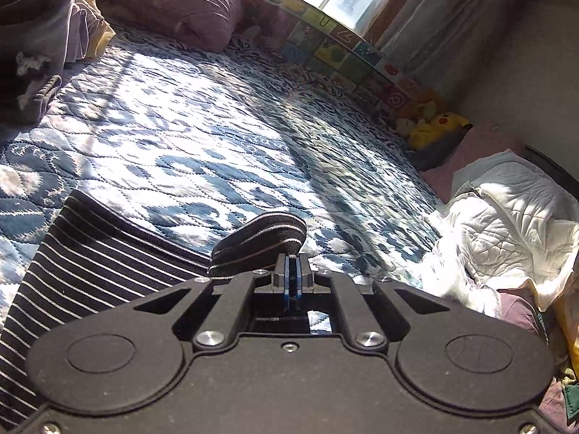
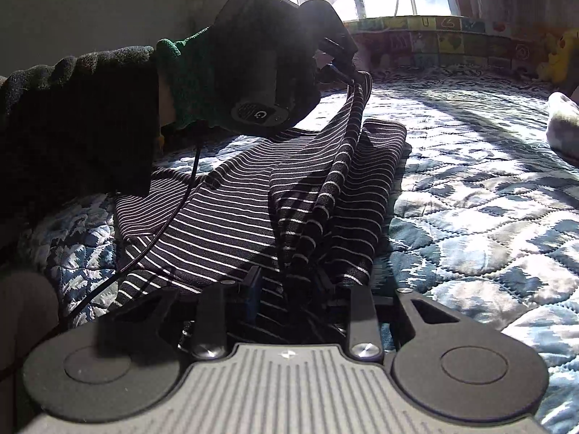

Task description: Fold clothes

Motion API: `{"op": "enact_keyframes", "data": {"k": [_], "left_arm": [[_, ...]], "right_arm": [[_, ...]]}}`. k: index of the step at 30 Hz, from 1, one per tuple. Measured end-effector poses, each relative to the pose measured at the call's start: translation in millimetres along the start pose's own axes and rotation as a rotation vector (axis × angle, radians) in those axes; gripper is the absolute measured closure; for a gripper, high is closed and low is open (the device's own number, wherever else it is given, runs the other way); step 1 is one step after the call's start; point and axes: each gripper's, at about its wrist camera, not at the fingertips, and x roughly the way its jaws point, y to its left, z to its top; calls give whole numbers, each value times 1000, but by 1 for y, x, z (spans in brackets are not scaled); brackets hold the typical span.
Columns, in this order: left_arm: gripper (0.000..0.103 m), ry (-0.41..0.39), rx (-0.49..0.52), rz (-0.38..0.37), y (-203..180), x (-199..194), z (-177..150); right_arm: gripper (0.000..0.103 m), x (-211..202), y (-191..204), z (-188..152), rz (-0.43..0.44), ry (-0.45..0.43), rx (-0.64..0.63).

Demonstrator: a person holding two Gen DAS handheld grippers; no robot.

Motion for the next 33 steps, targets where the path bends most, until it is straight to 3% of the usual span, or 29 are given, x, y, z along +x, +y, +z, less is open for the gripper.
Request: {"op": "enact_keyframes", "data": {"k": [5, 7, 9, 14, 21, 24, 27, 30, 33], "left_arm": [[101, 25, 52, 57, -11, 23, -10], [101, 86, 101, 69, -17, 40, -16], [92, 188, 168, 65, -22, 56, -23], [91, 101, 209, 33, -10, 27, -17], [91, 132, 412, 44, -20, 26, -18], [91, 156, 448, 39, -31, 44, -20], [91, 200, 480, 91, -37, 75, -24], [91, 243, 467, 157, -33, 106, -25], [91, 239, 416, 161, -32, 112, -16]], "right_arm": [[72, 0, -13, 0, 42, 5, 117], [72, 1, -18, 1, 55, 6, 160], [72, 1, -25, 1, 70, 6, 217], [72, 1, -38, -1, 105, -2, 331], [81, 0, -41, -4, 99, -11, 351], [85, 0, -42, -5, 108, -3, 351], [87, 0, -44, -6, 120, 3, 368], [88, 2, -47, -7, 124, 8, 382], [88, 5, -49, -8, 128, 15, 393]]}}
